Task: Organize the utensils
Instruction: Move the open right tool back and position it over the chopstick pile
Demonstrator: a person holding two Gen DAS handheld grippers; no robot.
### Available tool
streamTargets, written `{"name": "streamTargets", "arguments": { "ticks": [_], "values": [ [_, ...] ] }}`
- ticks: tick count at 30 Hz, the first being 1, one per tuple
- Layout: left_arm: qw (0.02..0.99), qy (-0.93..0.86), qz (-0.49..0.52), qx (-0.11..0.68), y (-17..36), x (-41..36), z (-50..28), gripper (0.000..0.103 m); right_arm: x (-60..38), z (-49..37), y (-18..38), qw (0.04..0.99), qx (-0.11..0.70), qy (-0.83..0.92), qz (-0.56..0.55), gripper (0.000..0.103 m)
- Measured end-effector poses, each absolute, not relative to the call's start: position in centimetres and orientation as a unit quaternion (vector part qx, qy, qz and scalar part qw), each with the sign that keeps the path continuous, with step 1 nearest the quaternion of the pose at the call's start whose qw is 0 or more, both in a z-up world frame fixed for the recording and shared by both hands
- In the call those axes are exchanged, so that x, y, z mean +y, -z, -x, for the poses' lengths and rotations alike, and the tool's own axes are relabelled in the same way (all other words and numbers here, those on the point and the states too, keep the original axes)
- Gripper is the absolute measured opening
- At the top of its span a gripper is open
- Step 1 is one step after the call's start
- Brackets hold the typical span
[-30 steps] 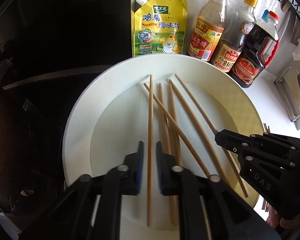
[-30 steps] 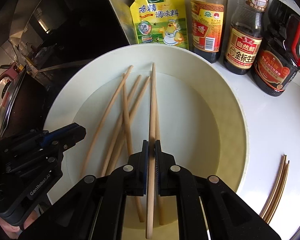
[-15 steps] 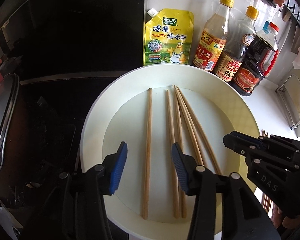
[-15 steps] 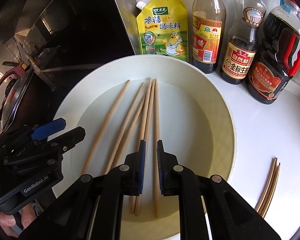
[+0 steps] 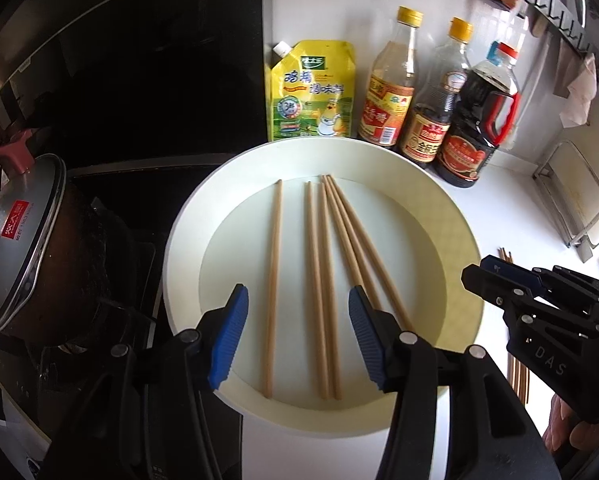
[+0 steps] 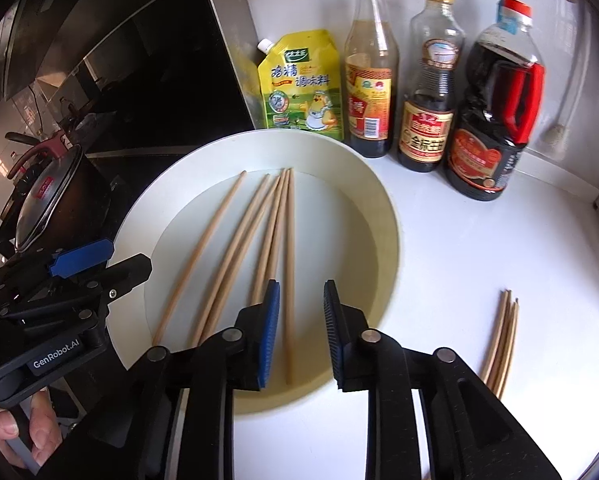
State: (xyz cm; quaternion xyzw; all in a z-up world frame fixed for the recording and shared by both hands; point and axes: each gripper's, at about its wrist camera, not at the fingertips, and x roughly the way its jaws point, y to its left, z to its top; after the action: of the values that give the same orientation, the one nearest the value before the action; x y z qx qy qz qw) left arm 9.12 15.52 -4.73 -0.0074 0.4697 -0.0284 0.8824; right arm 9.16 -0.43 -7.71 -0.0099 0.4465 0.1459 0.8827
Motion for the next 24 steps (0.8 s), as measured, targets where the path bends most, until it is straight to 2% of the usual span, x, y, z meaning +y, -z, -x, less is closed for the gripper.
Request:
{"name": "streamTargets", "arguments": {
  "ticks": [7,12,17,24],
  "values": [
    [0.881,0.051,-0.002,0.469,4.2,12.6,-7.8,0.053,-4.2,-6.9,7.9,0.886,0.446,-0.124,-0.009,0.023],
    [0.878,0.072,-0.009,0.473,4.4,9.7,-7.3,0.055,-7.5,-5.5,8.3,0.887,0.451,-0.100,-0.023,0.029],
    [0.873,0.093,-0.023,0.478,4.5,6.6,-6.9,0.058,-10.9,-4.1,8.7,0.888,0.453,-0.075,-0.040,0.029],
    [0.871,0.114,-0.049,0.476,4.6,2.6,-5.9,0.066,-14.8,-2.3,9.2,0.889,0.453,-0.047,-0.057,0.033]
  ]
}}
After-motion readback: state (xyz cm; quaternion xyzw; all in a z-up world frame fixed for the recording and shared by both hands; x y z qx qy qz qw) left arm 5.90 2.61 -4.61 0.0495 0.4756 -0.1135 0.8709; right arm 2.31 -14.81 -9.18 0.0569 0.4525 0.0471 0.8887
